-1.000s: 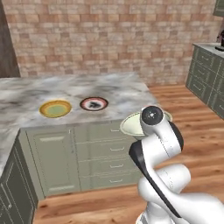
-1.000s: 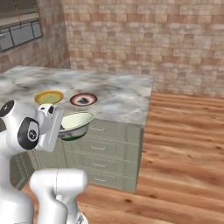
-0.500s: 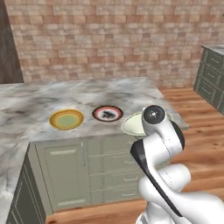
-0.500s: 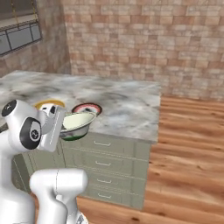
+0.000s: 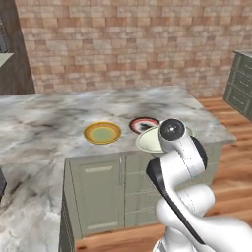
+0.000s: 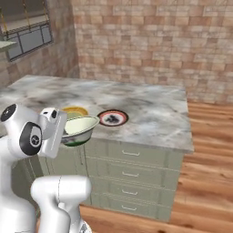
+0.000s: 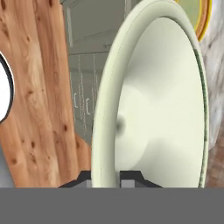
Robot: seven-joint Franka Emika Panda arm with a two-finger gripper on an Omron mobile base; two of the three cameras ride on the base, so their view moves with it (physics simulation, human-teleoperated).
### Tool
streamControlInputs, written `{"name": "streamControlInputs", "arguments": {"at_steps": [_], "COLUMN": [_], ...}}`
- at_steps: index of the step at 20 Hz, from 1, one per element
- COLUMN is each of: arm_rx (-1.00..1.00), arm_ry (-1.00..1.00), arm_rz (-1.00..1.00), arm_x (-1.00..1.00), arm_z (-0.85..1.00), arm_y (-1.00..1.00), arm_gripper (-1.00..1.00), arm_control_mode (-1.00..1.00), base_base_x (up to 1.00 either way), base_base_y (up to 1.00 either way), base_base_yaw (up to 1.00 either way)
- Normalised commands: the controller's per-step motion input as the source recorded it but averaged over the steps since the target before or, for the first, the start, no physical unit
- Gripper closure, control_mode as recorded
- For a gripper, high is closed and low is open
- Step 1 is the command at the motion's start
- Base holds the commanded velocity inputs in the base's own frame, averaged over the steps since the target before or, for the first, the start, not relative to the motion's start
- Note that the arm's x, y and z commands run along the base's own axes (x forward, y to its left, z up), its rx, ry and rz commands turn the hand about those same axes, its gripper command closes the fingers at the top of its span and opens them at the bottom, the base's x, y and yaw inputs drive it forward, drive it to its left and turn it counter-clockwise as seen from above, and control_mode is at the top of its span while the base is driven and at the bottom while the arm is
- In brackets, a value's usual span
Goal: Move the bowls from the cabinet to the plates on the dining table.
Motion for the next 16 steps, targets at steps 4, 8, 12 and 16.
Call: {"name": "streamControlInputs", "arguments": {"at_steps": [4,8,12,16], "arm_rx": [0.00,0.00,0.00,0.00], "arm_ry": [0.00,0.00,0.00,0.00], "arm_rz": [0.00,0.00,0.00,0.00], "arm_x": [0.00,0.00,0.00,0.00], "arm_z": [0.00,0.00,0.00,0.00], "arm_y": [0.00,0.00,0.00,0.00], "arm_gripper": [1.00,1.00,1.00,1.00], "arm_control_mode": [1.00,1.00,1.00,1.00], "base_base_x": [0.39,0.49,0.52,0.41], "base_base_y": [0.20,0.14,0.10,0.19], "base_base_yaw": [-0.03,-0.05,-0.04,-0.02]}}
